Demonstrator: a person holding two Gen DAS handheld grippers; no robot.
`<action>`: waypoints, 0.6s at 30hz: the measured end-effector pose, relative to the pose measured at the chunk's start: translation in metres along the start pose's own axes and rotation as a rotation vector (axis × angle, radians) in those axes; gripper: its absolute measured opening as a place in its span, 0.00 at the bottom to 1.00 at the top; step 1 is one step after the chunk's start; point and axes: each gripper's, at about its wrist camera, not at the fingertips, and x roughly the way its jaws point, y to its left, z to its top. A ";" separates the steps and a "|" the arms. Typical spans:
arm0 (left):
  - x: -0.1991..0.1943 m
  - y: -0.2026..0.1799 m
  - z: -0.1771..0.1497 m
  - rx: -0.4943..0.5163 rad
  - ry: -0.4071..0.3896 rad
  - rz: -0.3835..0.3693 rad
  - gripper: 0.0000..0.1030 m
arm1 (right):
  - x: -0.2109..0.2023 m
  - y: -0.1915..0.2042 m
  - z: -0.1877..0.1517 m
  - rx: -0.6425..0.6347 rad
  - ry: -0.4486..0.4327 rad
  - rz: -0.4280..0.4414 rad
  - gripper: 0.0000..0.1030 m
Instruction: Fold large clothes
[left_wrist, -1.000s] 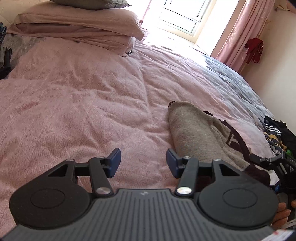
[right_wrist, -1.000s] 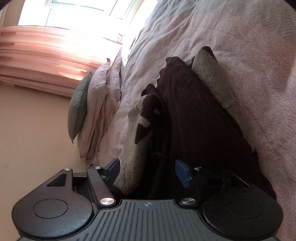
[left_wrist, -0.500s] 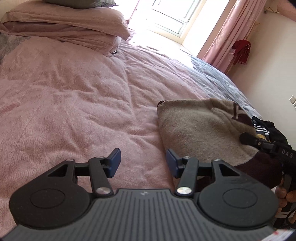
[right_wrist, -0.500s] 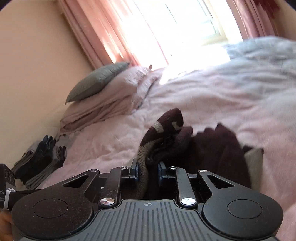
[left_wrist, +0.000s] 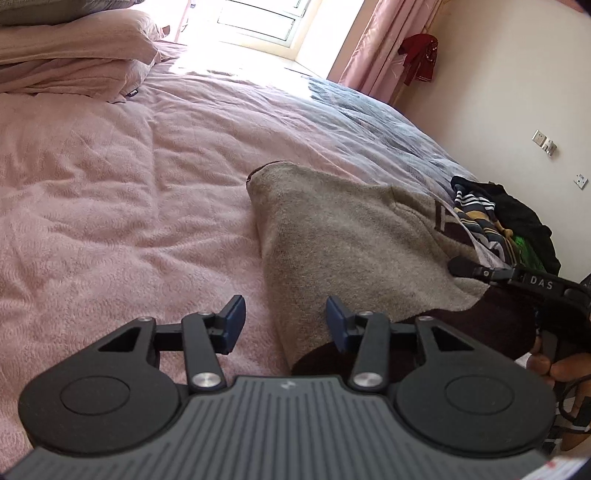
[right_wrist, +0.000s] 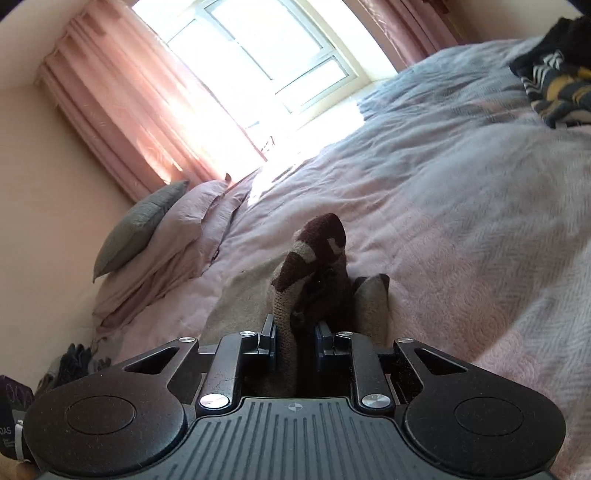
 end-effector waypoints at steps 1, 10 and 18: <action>0.000 -0.001 0.000 0.002 0.001 0.002 0.41 | 0.006 -0.003 -0.001 0.002 0.020 -0.028 0.15; 0.000 -0.007 -0.009 0.057 0.014 0.041 0.39 | 0.018 -0.015 -0.004 0.041 0.100 -0.101 0.42; -0.016 -0.006 -0.016 0.043 -0.005 0.034 0.39 | -0.061 -0.021 -0.028 0.309 0.041 0.007 0.55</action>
